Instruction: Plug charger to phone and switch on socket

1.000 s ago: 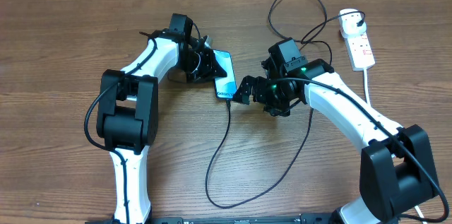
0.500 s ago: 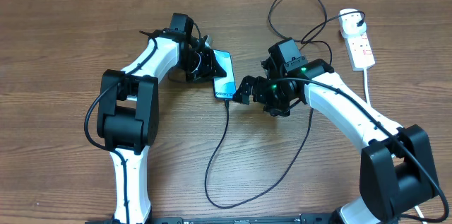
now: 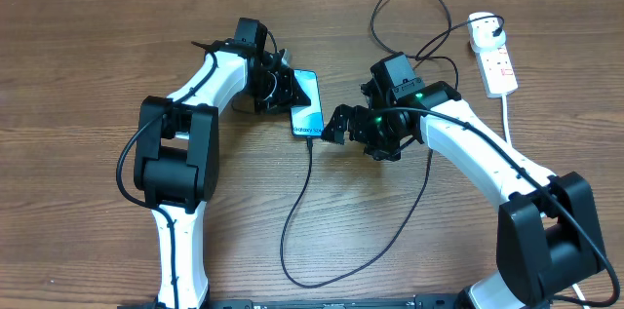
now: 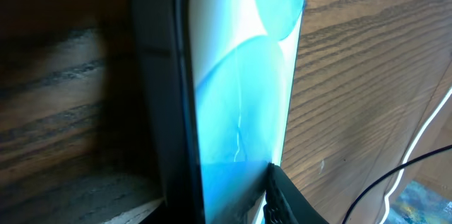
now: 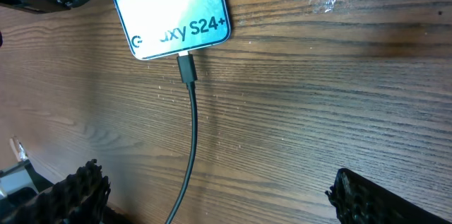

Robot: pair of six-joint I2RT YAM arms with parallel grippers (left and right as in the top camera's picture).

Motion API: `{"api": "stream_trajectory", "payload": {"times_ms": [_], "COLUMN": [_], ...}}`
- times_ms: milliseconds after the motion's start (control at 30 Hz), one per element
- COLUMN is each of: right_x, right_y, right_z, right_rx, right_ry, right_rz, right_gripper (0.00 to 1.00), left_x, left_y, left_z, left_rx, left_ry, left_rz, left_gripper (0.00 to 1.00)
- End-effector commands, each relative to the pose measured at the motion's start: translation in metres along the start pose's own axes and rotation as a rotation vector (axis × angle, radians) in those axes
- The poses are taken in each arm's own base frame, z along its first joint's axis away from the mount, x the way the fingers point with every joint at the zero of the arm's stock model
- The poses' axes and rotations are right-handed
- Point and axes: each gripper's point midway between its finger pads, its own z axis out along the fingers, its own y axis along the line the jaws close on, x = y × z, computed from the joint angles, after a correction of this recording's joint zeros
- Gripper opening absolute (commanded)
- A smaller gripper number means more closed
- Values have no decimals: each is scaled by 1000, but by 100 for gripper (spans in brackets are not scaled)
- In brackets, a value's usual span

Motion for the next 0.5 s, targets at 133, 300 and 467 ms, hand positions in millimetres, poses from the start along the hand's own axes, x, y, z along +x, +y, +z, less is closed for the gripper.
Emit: {"api": "stream_trajectory", "payload": {"times_ms": [133, 300, 467], "right_x": [-4, -3, -2], "right_y": [5, 4, 3], "right_z": [-8, -8, -8], "right_rx": [-9, -7, -4], "right_ry": [-28, -25, -21], "right_rz": [-19, -17, -15], "right_gripper": [100, 100, 100], "left_x": [-8, -11, -11], "left_y": [31, 34, 36], "left_z": [2, 1, 1], "left_rx": [-158, -176, -185], "left_ry": [-49, -61, -64], "left_rz": [-28, -37, -38], "left_gripper": [25, 33, 35]}}
